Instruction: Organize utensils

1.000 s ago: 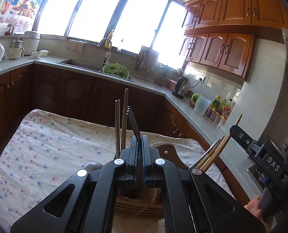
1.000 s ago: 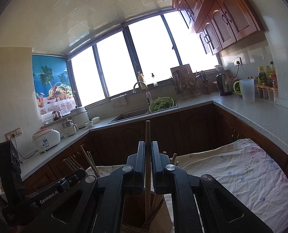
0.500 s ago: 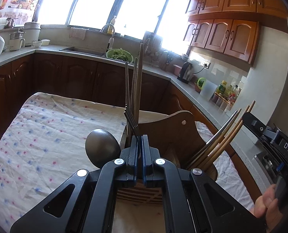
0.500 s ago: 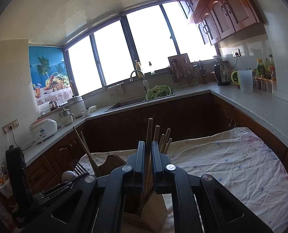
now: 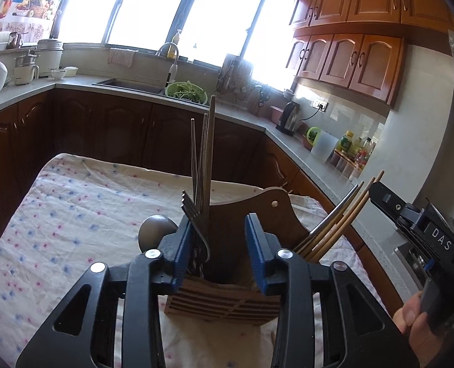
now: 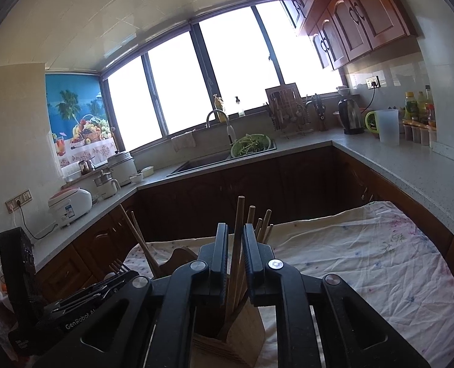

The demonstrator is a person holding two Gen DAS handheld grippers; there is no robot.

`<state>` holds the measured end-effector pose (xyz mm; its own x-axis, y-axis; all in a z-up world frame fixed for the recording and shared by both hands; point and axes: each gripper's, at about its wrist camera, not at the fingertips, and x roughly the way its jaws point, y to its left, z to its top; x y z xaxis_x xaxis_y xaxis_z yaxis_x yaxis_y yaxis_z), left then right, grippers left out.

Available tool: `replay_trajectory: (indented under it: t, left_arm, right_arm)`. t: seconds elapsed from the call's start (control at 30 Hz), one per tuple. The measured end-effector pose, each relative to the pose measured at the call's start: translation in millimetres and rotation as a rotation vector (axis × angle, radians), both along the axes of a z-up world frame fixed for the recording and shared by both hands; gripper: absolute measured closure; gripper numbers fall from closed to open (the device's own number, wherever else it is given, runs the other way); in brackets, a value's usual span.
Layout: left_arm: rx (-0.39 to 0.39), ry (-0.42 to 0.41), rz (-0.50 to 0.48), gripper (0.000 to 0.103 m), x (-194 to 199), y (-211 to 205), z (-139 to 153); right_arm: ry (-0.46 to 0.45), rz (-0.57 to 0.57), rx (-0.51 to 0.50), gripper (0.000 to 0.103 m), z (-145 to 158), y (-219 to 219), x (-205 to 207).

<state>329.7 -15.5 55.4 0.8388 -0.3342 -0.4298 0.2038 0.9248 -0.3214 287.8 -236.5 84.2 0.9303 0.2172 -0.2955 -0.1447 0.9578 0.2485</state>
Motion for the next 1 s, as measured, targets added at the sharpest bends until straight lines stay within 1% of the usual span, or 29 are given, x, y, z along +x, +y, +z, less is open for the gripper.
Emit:
replay_trajectory:
  t: [0.03, 0.1, 0.13, 0.17, 0.2, 0.23, 0.27, 0.3, 0.33, 0.5, 0.63, 0.8, 1.0]
  left_arm:
    - [-0.004, -0.007, 0.001, 0.060, -3, 1, 2]
    - [-0.009, -0.018, 0.005, 0.058, -10, 4, 7]
    - [-0.010, -0.028, 0.010, 0.053, -15, 7, 10]
    - [-0.009, -0.038, 0.017, 0.049, -20, 9, 12]
    - [-0.011, -0.049, 0.026, 0.042, -25, 12, 15]
    - [-0.014, -0.063, 0.034, 0.037, -31, 14, 17]
    - [-0.016, -0.073, 0.039, 0.035, -37, 17, 19]
    - [-0.014, -0.081, 0.047, 0.028, -43, 20, 21]
    - [-0.011, -0.088, 0.058, 0.023, -49, 22, 22]
    - [0.002, -0.116, 0.068, 0.017, -73, 29, 25]
    - [0.006, -0.106, 0.076, 0.015, -93, 35, 19]
    - [0.021, -0.079, 0.105, 0.011, -125, 47, 1]
    - [0.059, -0.010, 0.151, 0.010, -164, 59, -25]
  right_arm:
    - [-0.005, 0.002, 0.009, 0.075, 2, -1, -2]
    - [-0.019, -0.001, 0.020, 0.059, 7, -5, -6]
    - [-0.025, -0.003, 0.028, 0.055, 9, -7, -9]
    - [-0.032, -0.003, 0.038, 0.049, 12, -9, -12]
    - [-0.039, -0.003, 0.049, 0.041, 14, -11, -15]
    - [-0.047, -0.008, 0.057, 0.036, 16, -12, -19]
    - [-0.055, -0.012, 0.065, 0.025, 18, -14, -24]
    - [-0.060, -0.014, 0.075, 0.017, 19, -16, -28]
    - [-0.063, -0.012, 0.090, 0.015, 20, -18, -32]
    - [-0.047, 0.023, 0.136, 0.008, 12, -22, -52]
    - [-0.030, 0.030, 0.159, 0.007, 3, -25, -71]
    - [-0.007, 0.037, 0.175, 0.004, -14, -28, -101]
    - [0.032, 0.046, 0.185, 0.003, -39, -27, -140]
